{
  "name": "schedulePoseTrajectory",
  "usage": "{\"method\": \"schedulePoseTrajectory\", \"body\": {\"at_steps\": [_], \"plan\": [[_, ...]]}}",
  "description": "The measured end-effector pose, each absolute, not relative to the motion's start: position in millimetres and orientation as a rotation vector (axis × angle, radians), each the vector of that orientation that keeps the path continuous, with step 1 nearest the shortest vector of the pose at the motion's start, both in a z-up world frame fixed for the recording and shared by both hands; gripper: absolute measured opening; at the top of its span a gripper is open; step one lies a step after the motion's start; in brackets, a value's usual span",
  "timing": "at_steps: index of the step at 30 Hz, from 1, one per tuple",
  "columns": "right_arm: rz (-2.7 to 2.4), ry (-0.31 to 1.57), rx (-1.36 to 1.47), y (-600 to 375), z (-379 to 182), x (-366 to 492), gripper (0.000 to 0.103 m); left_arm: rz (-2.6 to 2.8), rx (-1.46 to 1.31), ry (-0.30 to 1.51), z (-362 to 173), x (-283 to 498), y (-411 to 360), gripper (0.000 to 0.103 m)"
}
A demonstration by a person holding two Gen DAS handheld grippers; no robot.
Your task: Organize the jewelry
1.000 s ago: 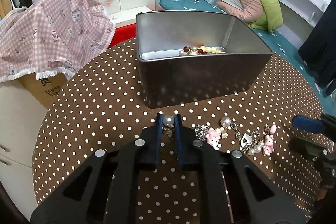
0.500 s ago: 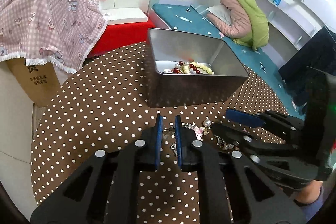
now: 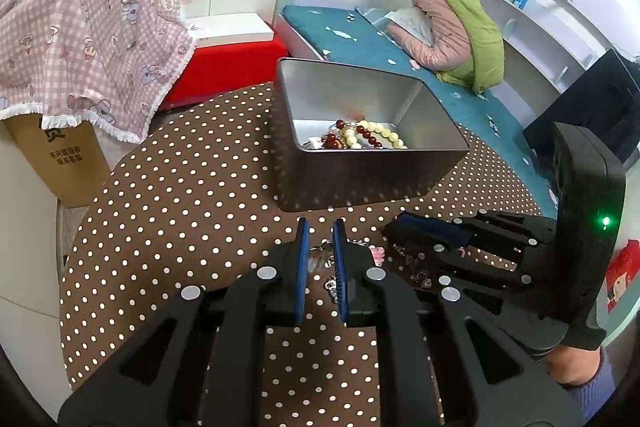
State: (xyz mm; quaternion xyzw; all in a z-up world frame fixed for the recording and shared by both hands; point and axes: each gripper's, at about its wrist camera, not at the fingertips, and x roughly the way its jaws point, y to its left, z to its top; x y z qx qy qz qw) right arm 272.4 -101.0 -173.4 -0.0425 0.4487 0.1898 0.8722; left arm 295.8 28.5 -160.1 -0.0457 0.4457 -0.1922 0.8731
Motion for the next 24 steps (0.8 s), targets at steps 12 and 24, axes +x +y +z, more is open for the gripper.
{"method": "schedulePoseTrajectory", "body": {"at_steps": [12,24], "plan": [[0.465,0.850,0.057,-143,-122,250,0.010,-0.479,-0.105,0.899,-129,294,19,0.012],[0.438,0.737,0.109,-152,-78,279,0.010,-0.483,-0.091,0.851,-76,333,-9,0.012]]}}
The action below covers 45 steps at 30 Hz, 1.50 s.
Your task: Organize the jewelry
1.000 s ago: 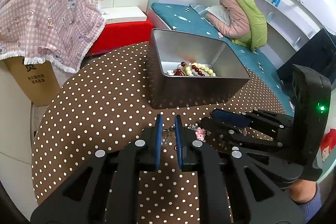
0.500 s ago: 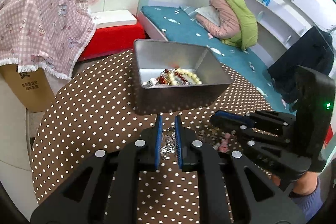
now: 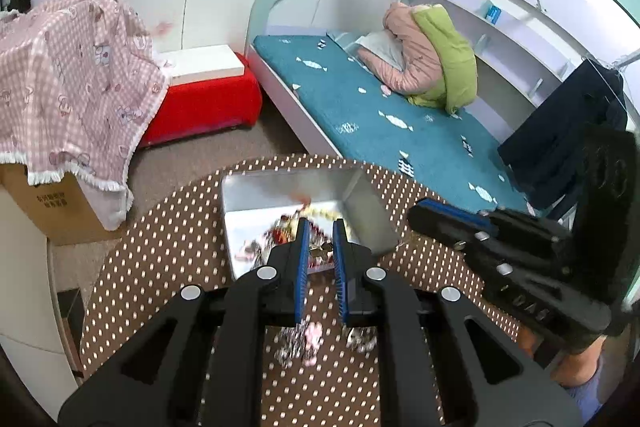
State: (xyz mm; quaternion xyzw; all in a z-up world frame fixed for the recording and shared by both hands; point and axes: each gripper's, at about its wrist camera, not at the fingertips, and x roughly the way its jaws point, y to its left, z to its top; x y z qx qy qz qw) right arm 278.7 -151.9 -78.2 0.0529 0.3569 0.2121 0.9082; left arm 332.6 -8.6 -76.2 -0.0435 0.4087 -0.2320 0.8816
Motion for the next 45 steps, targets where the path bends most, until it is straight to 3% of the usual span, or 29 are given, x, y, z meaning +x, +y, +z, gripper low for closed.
{"method": "schedulePoseTrajectory", "body": {"at_steps": [20,23,29,31,34,39,45], "plan": [[0.423,0.828,0.096,-136,-117,315,0.010,-0.414,-0.026,0.954,-132,371,-29,0.013],[0.423,0.831,0.097,-135,-118,315,0.010,-0.415,-0.027,0.957,-134,368,-29,0.024],[0.429,0.831,0.111,-136,-118,312,0.010,-0.414,-0.026,0.951,-132,362,-25,0.025],[0.428,0.821,0.119,-138,-116,311,0.013,-0.410,-0.026,0.937,-128,358,-23,0.032],[0.430,0.806,0.121,-141,-109,305,0.016,-0.409,-0.014,0.908,-119,347,-20,0.032],[0.431,0.767,0.105,-149,-96,282,0.031,-0.395,0.013,0.844,-105,319,-11,0.039],[0.425,0.750,0.094,-162,-97,246,0.039,-0.372,0.076,0.782,-109,275,-7,0.039]]}}
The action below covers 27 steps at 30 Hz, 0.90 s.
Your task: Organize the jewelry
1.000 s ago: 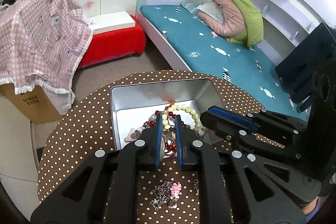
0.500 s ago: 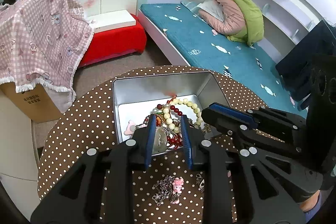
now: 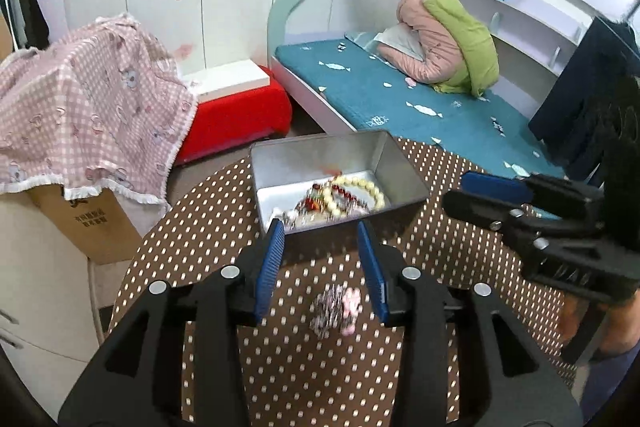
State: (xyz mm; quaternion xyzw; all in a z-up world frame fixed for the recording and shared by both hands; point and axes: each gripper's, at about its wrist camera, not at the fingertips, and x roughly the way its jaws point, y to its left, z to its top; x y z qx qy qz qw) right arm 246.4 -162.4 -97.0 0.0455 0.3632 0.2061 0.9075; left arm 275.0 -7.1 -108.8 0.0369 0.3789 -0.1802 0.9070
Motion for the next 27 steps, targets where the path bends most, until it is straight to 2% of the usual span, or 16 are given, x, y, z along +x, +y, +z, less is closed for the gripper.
{"method": "schedulePoseTrajectory", "body": {"at_steps": [10,20,27], "plan": [[0.377,0.812,0.088,-180,-134,208,0.041,-0.372,0.049,0.832,-162,229,-9,0.039],[0.397,0.859,0.121,-184,-159,193,0.042,-0.368,0.055,0.891,-192,224,-19,0.039],[0.411,0.862,0.124,-183,-161,192,0.044,-0.379,0.071,0.907,-197,235,-31,0.025]]}}
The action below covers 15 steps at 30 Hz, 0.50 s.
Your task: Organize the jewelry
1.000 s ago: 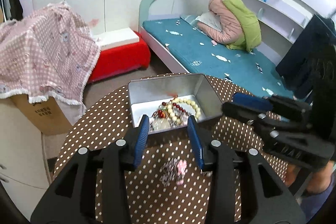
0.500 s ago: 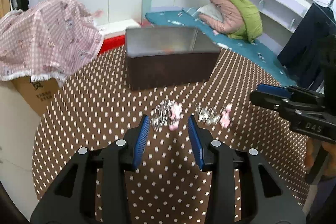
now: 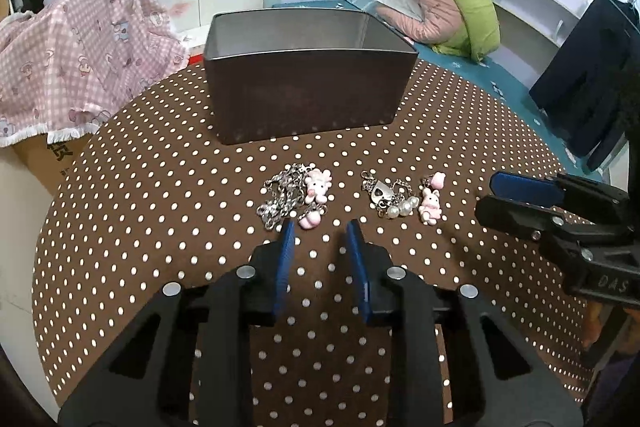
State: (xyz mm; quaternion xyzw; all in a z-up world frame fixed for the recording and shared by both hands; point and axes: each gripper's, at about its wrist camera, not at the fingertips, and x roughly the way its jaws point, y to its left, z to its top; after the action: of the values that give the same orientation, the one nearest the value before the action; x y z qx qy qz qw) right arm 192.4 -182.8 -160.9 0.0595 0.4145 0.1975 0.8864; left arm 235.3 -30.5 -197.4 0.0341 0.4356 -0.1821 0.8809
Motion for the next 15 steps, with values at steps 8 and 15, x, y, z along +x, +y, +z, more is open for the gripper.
{"method": "schedulePoseTrajectory", "body": {"at_steps": [8,15], "plan": [[0.412,0.861,0.136,-186,-162,194,0.047,-0.401,0.080,0.928,-199,248,-38,0.024],[0.420,0.861,0.137,-185,-162,192,0.048,-0.381,0.117,0.935,-198,257,-42,0.024]]}}
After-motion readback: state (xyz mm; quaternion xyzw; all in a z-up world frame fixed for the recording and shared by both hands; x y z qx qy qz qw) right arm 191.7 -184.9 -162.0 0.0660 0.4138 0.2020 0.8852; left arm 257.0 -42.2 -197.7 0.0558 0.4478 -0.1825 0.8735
